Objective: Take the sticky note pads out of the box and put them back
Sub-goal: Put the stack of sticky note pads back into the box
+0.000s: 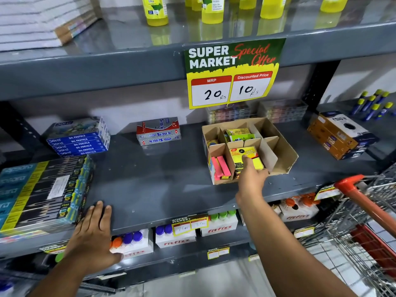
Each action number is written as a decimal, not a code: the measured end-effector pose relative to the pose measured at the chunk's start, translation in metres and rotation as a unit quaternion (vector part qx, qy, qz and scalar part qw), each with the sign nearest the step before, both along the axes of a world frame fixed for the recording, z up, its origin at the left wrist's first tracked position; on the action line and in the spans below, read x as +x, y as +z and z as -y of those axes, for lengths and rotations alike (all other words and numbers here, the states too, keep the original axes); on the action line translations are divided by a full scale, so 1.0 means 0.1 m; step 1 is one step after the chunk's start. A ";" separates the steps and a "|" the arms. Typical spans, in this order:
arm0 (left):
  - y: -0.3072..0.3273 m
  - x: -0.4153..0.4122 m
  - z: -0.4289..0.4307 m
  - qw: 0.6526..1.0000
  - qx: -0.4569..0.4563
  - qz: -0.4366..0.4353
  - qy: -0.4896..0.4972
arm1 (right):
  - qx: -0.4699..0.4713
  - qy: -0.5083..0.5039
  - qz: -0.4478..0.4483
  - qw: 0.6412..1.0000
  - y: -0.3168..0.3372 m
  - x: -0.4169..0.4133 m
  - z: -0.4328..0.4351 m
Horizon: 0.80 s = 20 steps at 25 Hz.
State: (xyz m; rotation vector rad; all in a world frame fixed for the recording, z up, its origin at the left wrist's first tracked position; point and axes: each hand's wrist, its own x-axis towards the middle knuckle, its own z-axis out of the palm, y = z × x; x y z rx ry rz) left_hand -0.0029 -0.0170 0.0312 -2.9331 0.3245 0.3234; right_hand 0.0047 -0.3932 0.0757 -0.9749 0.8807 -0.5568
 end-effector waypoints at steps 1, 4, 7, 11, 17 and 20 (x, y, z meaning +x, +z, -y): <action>0.00 0.00 0.00 1.000 -0.001 -0.002 0.001 | -0.082 0.011 -0.022 0.996 -0.05 -0.04 0.02; 0.00 -0.01 0.00 1.000 -0.014 0.000 0.002 | -0.276 0.064 -0.086 0.955 -0.18 -0.09 0.17; 0.02 -0.02 0.01 1.000 -0.010 0.006 0.000 | -0.312 0.098 -0.110 0.939 -0.10 -0.08 0.33; 0.03 -0.02 0.02 1.000 -0.006 0.002 0.001 | -0.313 0.129 -0.111 0.934 -0.04 -0.01 0.54; 0.03 -0.03 0.03 1.000 0.002 0.003 0.001 | -0.296 0.152 -0.116 0.936 -0.15 0.12 0.67; 0.03 -0.02 0.02 1.000 -0.003 0.002 0.001 | -0.269 0.151 -0.106 0.945 -0.22 0.16 0.73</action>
